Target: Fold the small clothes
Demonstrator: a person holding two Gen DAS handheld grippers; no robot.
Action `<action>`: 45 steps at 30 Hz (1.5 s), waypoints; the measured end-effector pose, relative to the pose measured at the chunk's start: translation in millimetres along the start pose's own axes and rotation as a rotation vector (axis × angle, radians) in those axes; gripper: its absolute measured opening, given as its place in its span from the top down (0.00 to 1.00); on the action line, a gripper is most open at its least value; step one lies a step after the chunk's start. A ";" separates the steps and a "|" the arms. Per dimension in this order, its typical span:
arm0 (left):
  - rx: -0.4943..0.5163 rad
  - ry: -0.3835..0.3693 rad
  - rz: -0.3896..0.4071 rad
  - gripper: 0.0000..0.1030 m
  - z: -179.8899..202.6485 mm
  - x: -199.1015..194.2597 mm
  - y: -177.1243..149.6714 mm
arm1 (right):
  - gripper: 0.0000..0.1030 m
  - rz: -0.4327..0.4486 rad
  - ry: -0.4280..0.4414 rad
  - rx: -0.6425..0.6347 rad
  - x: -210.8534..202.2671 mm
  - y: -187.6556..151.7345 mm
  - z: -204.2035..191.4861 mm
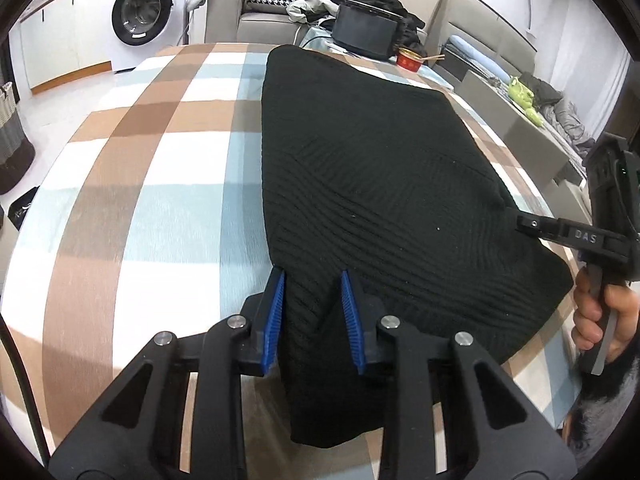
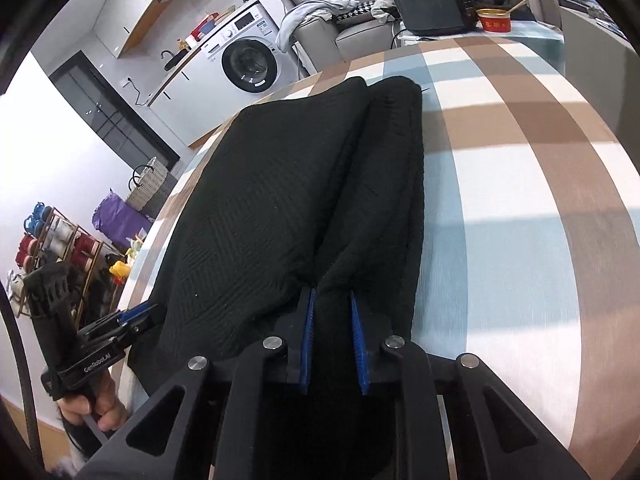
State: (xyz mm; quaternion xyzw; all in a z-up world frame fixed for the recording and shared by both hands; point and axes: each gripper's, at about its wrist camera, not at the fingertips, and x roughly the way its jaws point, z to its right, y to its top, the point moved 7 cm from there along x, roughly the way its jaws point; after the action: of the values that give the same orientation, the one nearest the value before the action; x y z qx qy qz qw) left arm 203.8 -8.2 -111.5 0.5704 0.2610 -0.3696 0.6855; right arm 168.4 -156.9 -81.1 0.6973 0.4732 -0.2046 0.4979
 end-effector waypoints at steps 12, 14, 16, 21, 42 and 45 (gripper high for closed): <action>0.016 0.034 0.099 0.47 -0.1 -30.9 -5.1 | 0.48 0.101 -0.113 -0.150 -44.8 -7.6 -11.0; 0.025 0.045 0.154 0.29 2.8 -43.6 -5.7 | 0.36 0.149 -0.123 -0.213 -62.2 -15.4 -21.7; 0.045 0.050 0.207 0.20 6.9 -56.8 -7.3 | 0.20 0.181 -0.119 -0.242 -73.8 -22.4 -30.9; 0.082 0.059 0.331 0.01 15.6 -86.1 -12.0 | 0.00 0.257 -0.074 -0.297 -94.4 -41.1 -50.2; 0.097 0.064 0.453 0.01 16.8 -103.9 -19.9 | 0.00 0.407 -0.064 -0.385 -92.5 -54.6 -71.5; 0.097 0.067 0.452 0.01 16.4 -103.9 -20.1 | 0.00 0.408 -0.068 -0.404 -91.8 -55.7 -74.1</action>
State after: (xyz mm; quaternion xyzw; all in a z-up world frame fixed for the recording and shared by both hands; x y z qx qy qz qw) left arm 125.2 -4.0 -38.8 0.6585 0.1313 -0.1997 0.7136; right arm 63.6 -129.8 -8.4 0.6575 0.3373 -0.0252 0.6733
